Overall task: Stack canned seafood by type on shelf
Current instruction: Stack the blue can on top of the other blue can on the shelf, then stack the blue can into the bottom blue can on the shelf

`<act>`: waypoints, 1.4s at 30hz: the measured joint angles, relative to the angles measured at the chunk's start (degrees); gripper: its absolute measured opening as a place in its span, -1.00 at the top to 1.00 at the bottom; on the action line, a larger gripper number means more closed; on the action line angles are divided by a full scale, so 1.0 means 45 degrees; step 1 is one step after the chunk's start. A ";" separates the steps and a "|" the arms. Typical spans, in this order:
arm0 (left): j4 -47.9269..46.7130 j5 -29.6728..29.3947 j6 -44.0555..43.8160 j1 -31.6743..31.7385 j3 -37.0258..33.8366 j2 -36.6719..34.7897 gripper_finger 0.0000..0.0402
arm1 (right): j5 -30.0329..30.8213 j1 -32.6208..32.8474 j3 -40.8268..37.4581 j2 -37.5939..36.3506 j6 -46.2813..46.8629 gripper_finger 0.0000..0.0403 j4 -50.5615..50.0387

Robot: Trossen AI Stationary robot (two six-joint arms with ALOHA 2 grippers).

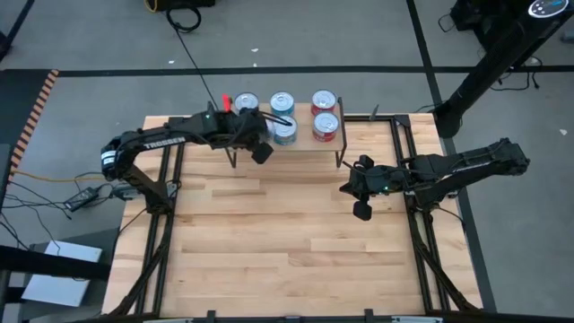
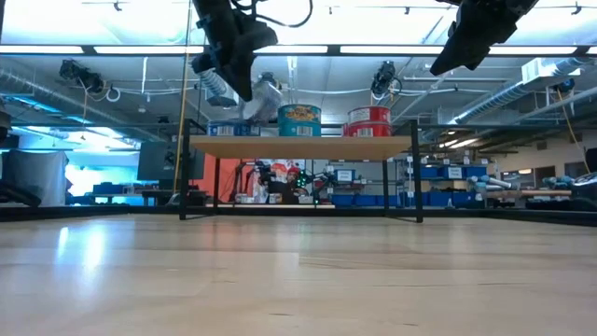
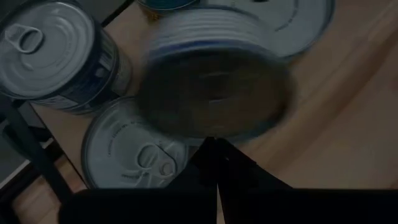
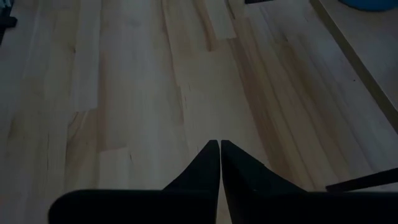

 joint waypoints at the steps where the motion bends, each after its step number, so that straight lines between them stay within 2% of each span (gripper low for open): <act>1: -0.0002 -0.0007 0.0003 0.0009 0.0002 -0.0036 1.00 | 0.0000 0.0000 -0.0002 0.0000 0.0000 0.86 -0.0010; 7: -0.0029 0.0019 0.0009 -0.0012 0.0415 -0.0141 1.00 | 0.0000 -0.0001 0.0000 0.0000 -0.0005 0.86 0.0000; 12: 0.0031 0.0729 0.0380 -0.0241 0.1259 -0.0147 1.00 | 0.0000 -0.0005 0.0000 0.0000 -0.0010 0.86 0.0005; 15: 0.0416 0.1341 0.0895 -0.1022 0.1695 -0.0167 1.00 | -0.0129 0.0004 -0.0004 0.0000 0.0027 0.86 0.0005; 20: 0.1341 0.1523 0.0563 -0.3036 0.1665 -0.0051 1.00 | -0.0939 0.0036 -0.0001 0.0000 0.0312 0.86 0.0263; 25: 0.4069 0.1161 -0.0582 -0.5341 0.0576 0.0018 1.00 | -0.1296 0.0303 0.0000 0.0000 0.0688 0.86 0.0655; 33: 0.7796 0.0376 -0.4720 -0.8576 -0.2551 0.0130 1.00 | -0.1611 0.1375 -0.0002 0.0000 0.1429 0.86 0.1067; 38: 0.8276 0.0398 -0.6876 -0.9930 -0.3650 0.0761 1.00 | -0.1654 0.2167 -0.0005 0.0174 0.2226 0.84 0.1560; 42: 0.8334 0.0357 -0.7258 -1.0488 -0.3854 0.1711 1.00 | -0.1903 0.2929 0.0000 0.1217 0.2419 0.87 0.2874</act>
